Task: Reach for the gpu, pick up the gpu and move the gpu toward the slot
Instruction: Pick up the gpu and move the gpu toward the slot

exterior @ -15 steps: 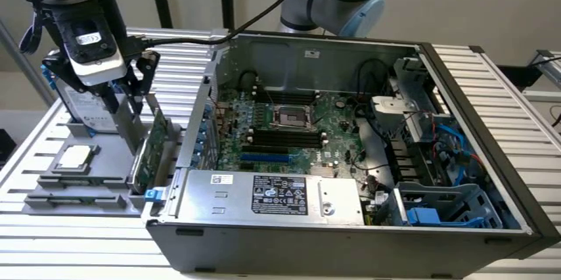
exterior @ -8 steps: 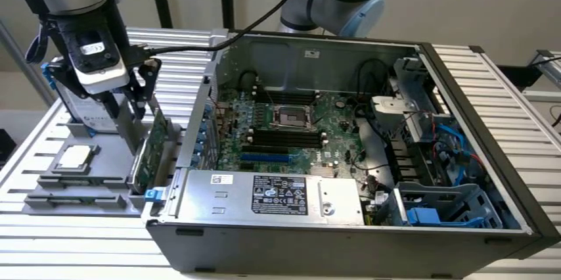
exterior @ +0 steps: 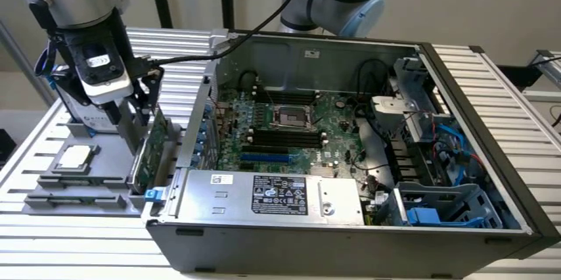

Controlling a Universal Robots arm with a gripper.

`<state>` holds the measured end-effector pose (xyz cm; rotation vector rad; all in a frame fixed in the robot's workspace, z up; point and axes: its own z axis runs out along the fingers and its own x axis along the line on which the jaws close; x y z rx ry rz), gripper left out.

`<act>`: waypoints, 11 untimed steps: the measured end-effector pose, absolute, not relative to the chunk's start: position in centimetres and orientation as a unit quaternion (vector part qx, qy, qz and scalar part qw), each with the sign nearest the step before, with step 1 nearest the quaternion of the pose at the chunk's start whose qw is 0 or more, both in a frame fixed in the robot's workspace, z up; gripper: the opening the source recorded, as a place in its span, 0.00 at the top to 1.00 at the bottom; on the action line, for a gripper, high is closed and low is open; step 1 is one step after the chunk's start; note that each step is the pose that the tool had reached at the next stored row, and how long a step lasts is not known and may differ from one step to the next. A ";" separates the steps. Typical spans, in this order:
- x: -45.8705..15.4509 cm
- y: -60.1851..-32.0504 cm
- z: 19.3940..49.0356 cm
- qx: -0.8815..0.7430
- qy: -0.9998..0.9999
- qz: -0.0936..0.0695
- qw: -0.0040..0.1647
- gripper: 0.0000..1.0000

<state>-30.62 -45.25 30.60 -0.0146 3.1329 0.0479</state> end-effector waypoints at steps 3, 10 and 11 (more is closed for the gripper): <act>-30.6 -45.3 30.1 -0.005 1.000 0.015 0.004 0.50; -30.6 -45.3 28.8 -0.005 1.000 0.015 0.005 0.50; -30.6 -45.3 28.6 -0.005 1.000 0.015 0.005 0.50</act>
